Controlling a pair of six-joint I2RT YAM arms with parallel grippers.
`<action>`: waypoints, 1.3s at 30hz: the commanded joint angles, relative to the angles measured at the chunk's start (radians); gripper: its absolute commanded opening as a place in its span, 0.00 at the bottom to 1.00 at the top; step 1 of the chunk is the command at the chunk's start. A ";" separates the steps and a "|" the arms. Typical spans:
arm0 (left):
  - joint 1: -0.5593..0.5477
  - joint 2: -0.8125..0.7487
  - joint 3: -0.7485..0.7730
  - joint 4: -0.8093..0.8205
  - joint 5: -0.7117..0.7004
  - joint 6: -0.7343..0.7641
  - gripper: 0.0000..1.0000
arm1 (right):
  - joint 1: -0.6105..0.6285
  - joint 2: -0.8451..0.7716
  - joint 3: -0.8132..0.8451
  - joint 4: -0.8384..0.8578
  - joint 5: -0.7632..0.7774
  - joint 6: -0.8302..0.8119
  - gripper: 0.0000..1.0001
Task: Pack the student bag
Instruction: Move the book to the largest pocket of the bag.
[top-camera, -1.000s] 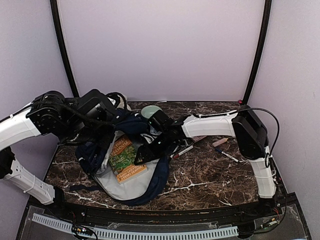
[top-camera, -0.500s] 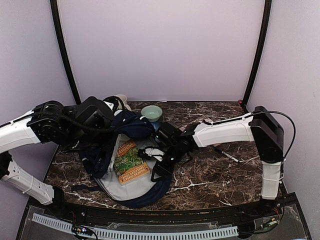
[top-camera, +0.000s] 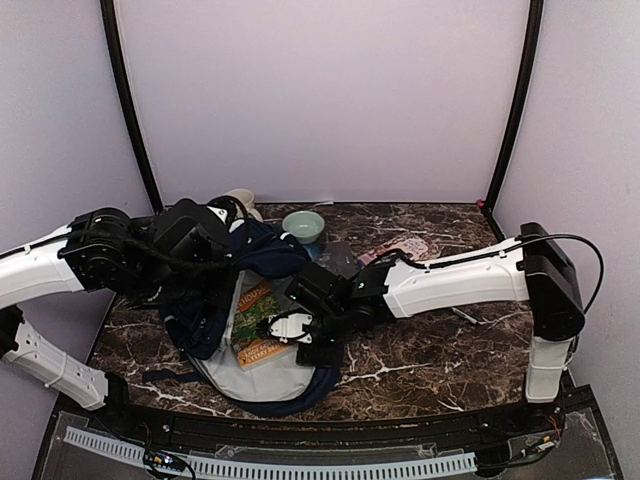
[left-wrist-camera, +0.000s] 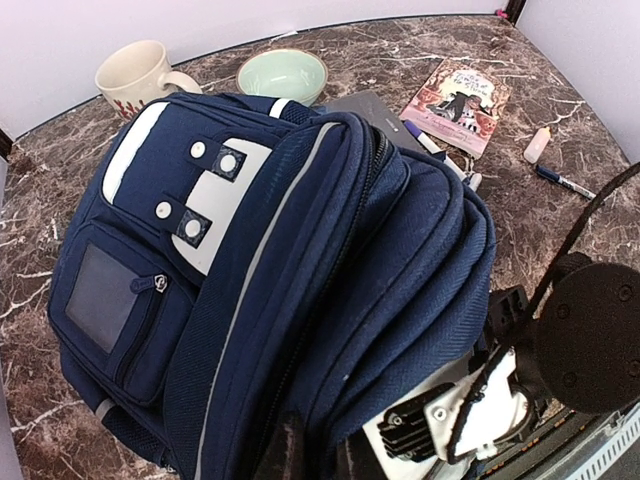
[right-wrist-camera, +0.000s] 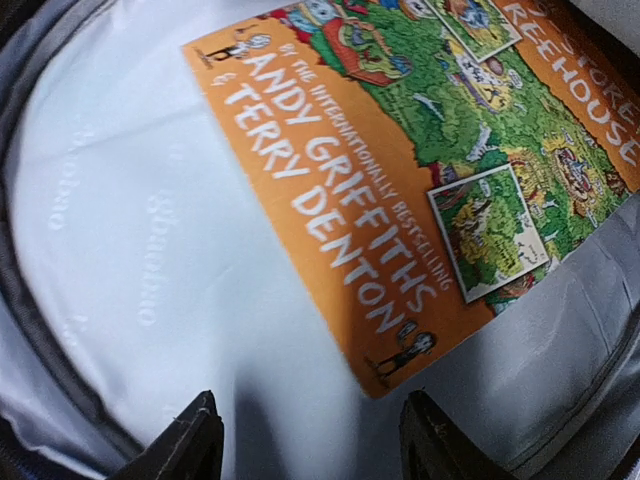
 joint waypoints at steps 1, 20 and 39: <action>0.005 0.018 0.042 0.020 -0.038 0.008 0.00 | -0.002 0.082 0.039 0.052 0.164 -0.022 0.61; 0.004 0.023 0.038 0.052 -0.006 0.038 0.00 | -0.016 0.243 0.155 0.482 0.378 -0.052 0.49; 0.019 0.071 0.021 -0.104 -0.023 0.093 0.01 | -0.004 -0.187 -0.095 -0.056 -0.203 -0.116 0.57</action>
